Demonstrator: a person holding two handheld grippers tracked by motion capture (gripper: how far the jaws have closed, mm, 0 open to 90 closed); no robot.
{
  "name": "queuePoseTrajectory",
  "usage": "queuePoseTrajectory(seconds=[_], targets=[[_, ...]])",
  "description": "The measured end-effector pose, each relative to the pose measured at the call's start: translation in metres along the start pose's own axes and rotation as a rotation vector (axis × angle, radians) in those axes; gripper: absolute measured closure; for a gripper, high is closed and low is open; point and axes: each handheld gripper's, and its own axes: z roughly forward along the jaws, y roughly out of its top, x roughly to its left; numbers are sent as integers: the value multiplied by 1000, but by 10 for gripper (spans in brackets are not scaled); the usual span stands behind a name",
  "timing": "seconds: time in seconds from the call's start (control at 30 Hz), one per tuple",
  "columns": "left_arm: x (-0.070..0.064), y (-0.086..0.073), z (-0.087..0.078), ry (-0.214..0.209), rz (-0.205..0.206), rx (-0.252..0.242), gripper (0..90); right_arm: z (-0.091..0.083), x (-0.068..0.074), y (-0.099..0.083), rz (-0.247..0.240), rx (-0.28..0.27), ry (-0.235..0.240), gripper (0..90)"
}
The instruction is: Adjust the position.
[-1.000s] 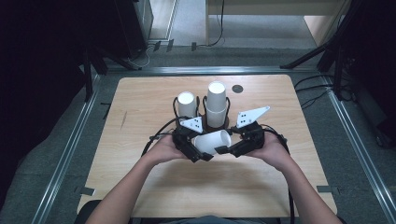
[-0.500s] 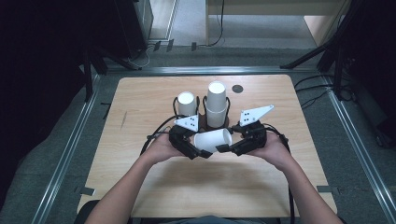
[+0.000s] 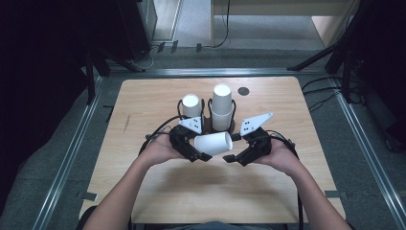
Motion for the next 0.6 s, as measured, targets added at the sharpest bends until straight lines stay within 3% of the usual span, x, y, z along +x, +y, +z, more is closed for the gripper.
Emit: queuePoseTrajectory(seconds=[0.4, 0.6], targets=[[8, 4, -3, 21, 3, 55, 259, 6, -2, -4, -10, 47, -16, 219], [11, 6, 4, 13, 17, 118, 258, 8, -3, -4, -5, 58, -31, 217]])
